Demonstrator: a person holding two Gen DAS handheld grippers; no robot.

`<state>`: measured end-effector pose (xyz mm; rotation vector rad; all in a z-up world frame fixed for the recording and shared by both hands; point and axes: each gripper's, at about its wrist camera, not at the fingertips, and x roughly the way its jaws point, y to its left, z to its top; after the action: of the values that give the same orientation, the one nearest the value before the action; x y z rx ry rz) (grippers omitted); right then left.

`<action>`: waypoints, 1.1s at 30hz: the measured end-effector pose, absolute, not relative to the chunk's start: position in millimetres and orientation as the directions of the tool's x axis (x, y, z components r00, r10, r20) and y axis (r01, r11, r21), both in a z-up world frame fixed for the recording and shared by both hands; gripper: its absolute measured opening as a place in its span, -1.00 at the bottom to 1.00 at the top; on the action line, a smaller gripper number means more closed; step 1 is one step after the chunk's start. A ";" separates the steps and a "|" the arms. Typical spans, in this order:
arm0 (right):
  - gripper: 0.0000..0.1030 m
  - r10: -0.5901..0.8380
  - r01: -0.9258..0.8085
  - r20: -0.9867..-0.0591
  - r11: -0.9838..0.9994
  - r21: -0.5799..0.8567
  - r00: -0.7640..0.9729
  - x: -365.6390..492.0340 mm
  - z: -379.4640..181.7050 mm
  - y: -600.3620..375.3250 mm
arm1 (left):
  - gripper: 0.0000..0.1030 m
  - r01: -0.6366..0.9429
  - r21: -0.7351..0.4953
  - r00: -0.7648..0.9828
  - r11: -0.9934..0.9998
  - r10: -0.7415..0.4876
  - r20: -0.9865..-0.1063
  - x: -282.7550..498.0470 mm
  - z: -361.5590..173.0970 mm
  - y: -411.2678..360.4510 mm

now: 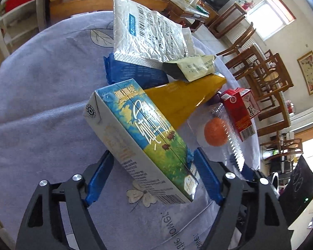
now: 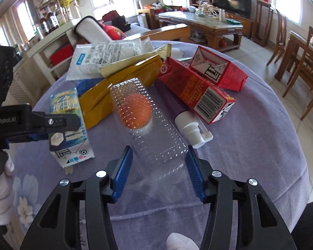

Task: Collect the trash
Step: 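Grasp the green-and-white milk carton with the left gripper while the right gripper grasps the clear plastic cup, then carry the carton and cup to the black bin and open both grippers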

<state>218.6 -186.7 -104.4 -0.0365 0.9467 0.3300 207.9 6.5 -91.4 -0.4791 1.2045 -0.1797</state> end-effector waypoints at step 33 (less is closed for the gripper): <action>-0.94 0.488 -0.276 -0.544 0.862 0.426 0.683 113.5 -39.2 -269.9 | -0.19 0.253 -0.709 0.516 0.658 -0.712 -0.476 136.5 -58.9 22.4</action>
<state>113.5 -269.9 -39.2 0.3234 0.6976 0.4366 136.5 22.4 -58.9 -0.6187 0.8393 -0.6257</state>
